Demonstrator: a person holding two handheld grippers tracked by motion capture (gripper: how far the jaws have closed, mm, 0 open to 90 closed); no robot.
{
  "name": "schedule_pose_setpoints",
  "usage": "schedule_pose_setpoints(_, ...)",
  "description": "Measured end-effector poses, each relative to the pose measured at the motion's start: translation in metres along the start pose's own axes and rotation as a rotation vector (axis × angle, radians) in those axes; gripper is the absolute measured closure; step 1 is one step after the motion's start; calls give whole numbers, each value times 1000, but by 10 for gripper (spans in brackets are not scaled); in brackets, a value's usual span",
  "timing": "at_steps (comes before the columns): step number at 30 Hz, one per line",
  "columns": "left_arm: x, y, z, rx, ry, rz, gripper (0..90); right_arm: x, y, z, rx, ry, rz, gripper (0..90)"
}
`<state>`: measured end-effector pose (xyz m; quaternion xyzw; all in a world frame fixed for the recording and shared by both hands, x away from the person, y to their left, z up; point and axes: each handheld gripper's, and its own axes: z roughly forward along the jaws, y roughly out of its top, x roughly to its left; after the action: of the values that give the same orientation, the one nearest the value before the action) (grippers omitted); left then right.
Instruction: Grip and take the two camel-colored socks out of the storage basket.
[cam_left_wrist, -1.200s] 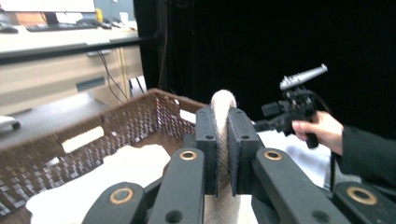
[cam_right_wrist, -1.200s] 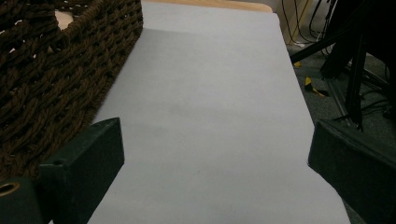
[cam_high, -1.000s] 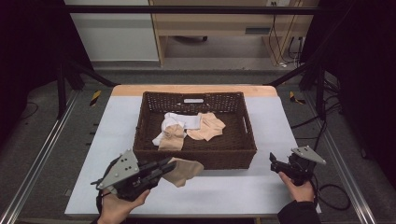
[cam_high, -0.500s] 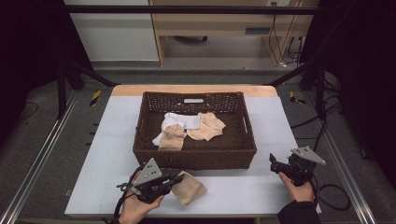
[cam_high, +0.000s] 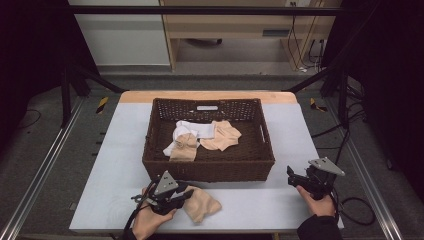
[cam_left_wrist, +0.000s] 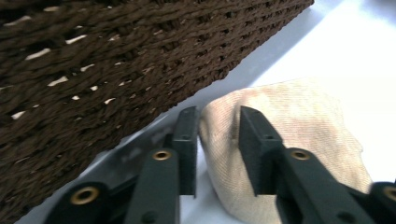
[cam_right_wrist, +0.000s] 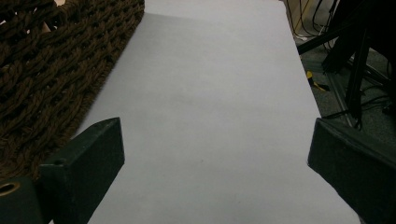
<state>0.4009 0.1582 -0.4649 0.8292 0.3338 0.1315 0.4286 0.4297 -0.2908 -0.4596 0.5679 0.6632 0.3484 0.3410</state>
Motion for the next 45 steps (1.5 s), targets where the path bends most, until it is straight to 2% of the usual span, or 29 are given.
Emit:
schedule_pose_setpoints(4, 1, 2, -9, -36, 13, -23, 576, -1, 0, -1, -2, 0, 5, 40)
schedule_pose_setpoints(10, 4, 11, -33, -114, 24, -46, 541, -2, 0, -1, -10, -3, 8, 40)
schedule_pose_setpoints(17, 8, 33, -59, -213, 51, -61, 496, -2, 0, -2, -12, -2, 17, 37)
schedule_pose_setpoints(27, 25, 61, -88, -286, 93, -76, 436, -3, 1, -1, -23, 0, 19, 34)
schedule_pose_setpoints(34, 35, 91, -87, -306, 110, -80, 404, -3, 2, -2, -22, -5, 18, 34)
schedule_pose_setpoints(40, 45, 114, -78, -306, 113, -97, 385, -3, 2, -1, -25, -4, 19, 34)
schedule_pose_setpoints(45, 57, 130, -67, -307, 144, -93, 368, -3, 3, -1, -30, -7, 17, 34)
